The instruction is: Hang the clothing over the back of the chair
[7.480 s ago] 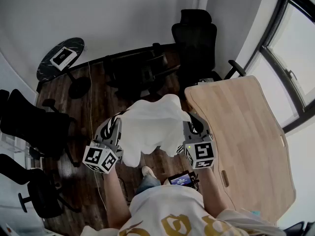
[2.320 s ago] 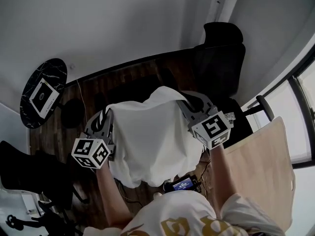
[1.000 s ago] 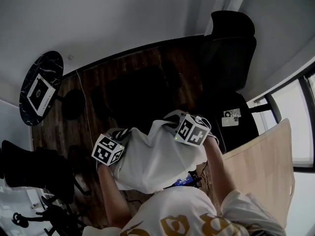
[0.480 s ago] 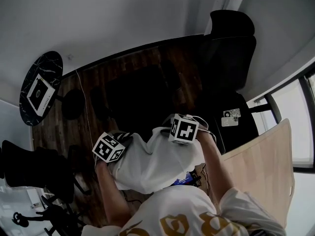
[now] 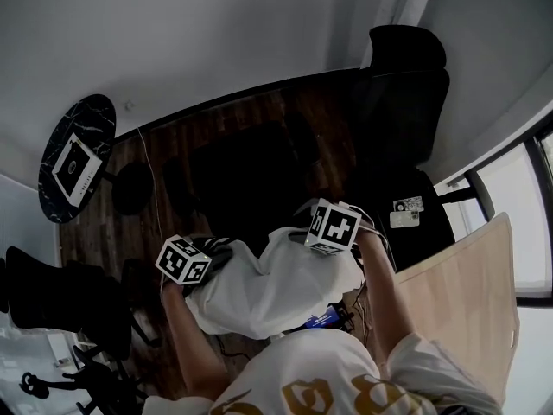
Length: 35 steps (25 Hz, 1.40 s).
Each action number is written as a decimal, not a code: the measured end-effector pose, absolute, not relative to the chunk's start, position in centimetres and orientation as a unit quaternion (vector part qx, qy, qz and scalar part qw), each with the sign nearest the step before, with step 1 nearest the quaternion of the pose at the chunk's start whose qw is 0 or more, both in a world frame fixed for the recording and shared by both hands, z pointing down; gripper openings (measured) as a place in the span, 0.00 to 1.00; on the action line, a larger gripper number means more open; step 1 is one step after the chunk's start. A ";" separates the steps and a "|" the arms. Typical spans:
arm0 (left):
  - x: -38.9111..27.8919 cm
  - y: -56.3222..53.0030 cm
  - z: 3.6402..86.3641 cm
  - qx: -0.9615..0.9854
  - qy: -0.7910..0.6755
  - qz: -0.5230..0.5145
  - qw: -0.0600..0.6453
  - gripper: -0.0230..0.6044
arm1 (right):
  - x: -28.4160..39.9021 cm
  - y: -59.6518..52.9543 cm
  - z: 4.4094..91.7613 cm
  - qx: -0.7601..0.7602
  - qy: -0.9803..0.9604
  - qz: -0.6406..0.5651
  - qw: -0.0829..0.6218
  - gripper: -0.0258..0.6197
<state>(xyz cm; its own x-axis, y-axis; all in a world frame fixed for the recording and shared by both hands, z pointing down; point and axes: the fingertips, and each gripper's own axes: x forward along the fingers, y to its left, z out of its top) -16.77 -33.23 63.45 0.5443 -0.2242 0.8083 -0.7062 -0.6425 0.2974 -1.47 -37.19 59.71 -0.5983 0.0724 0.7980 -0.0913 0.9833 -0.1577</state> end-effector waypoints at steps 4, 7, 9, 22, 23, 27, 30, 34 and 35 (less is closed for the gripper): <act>-17.1 -33.5 62.9 0.821 -0.301 0.375 0.308 0.46 | -0.6 -37.0 58.4 0.027 -0.887 0.076 0.454 0.29; -17.7 -33.6 62.4 0.821 -0.316 0.370 0.300 0.51 | -0.5 -36.9 57.0 0.036 -0.887 0.053 0.456 0.29; -18.1 -33.6 61.9 0.822 -0.326 0.365 0.293 0.53 | -0.6 -37.0 56.2 0.043 -0.891 0.042 0.450 0.29; -20.0 -33.4 56.4 0.846 -0.378 0.293 0.236 0.56 | -1.6 -35.8 52.7 0.102 -0.903 0.005 0.418 0.28; -20.0 -33.3 55.6 0.850 -0.384 0.279 0.229 0.56 | -1.6 -35.6 52.3 0.111 -0.905 0.009 0.411 0.28; -19.6 -32.7 52.3 0.867 -0.398 0.217 0.206 0.56 | -2.0 -34.5 50.7 0.154 -0.911 0.002 0.382 0.20; -20.0 -31.9 49.8 0.868 -0.431 0.200 0.145 0.32 | -2.4 -33.7 48.9 0.200 -0.916 -0.019 0.347 0.13; -20.9 -30.6 47.1 0.854 -0.487 0.165 0.080 0.08 | -1.7 -32.1 46.6 0.264 -0.916 -0.022 0.301 0.07; -20.8 -30.1 47.0 0.853 -0.488 0.167 0.081 0.07 | -1.5 -31.6 46.1 0.276 -0.917 -0.017 0.289 0.06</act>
